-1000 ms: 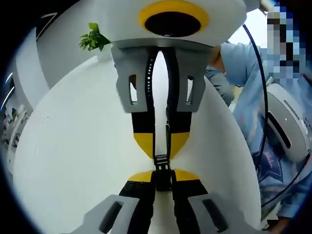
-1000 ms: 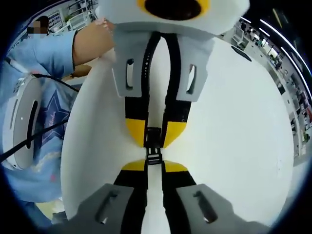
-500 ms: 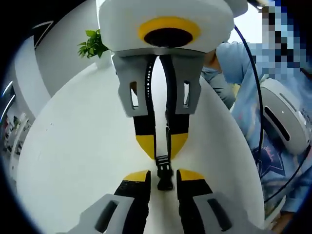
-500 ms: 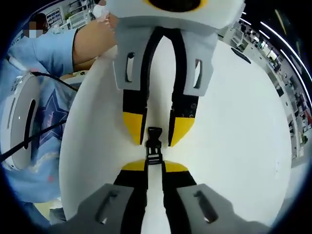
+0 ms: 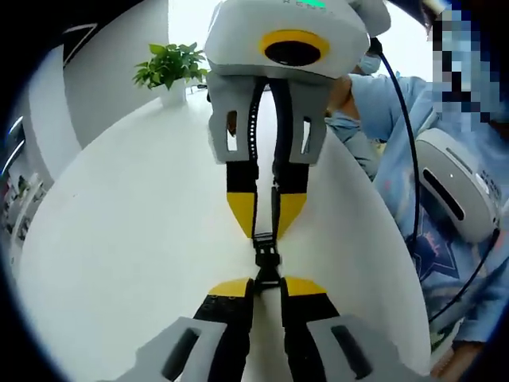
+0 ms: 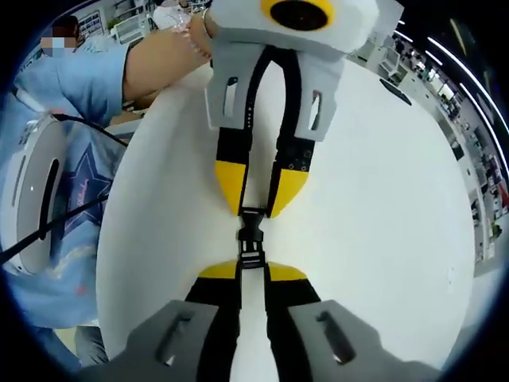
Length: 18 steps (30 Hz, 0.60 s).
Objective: Snap the two parts of the plastic buckle together until the buckle closes and remains connected.
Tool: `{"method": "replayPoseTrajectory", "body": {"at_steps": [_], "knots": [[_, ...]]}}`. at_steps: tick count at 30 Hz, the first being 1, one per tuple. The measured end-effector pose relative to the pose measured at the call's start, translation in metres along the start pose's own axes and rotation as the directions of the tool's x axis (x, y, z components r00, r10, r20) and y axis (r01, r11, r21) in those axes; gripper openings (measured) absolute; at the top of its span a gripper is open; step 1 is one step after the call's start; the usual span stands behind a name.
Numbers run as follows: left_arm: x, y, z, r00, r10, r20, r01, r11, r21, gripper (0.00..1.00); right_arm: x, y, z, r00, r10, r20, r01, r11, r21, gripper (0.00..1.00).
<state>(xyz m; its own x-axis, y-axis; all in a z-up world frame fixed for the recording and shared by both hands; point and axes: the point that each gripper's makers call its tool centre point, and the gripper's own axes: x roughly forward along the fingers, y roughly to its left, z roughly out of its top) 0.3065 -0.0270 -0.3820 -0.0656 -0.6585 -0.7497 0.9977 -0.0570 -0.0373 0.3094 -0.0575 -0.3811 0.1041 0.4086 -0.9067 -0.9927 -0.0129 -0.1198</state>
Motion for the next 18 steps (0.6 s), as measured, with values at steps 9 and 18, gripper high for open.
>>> {"method": "replayPoseTrajectory", "body": {"at_steps": [9,18], "knots": [[0.0032,0.0004,0.0,1.0,0.024,-0.012,-0.025,0.999,-0.036,0.1,0.0011,-0.0008,-0.0017,1.0,-0.002,-0.009,0.002,1.0,0.028,0.08],[0.0055,-0.0016,0.0013,0.999,0.04,-0.019,-0.041,0.998,-0.052,0.08,-0.0001,-0.0058,0.0003,0.999,-0.023,-0.03,0.025,0.997,0.08,0.07]]}}
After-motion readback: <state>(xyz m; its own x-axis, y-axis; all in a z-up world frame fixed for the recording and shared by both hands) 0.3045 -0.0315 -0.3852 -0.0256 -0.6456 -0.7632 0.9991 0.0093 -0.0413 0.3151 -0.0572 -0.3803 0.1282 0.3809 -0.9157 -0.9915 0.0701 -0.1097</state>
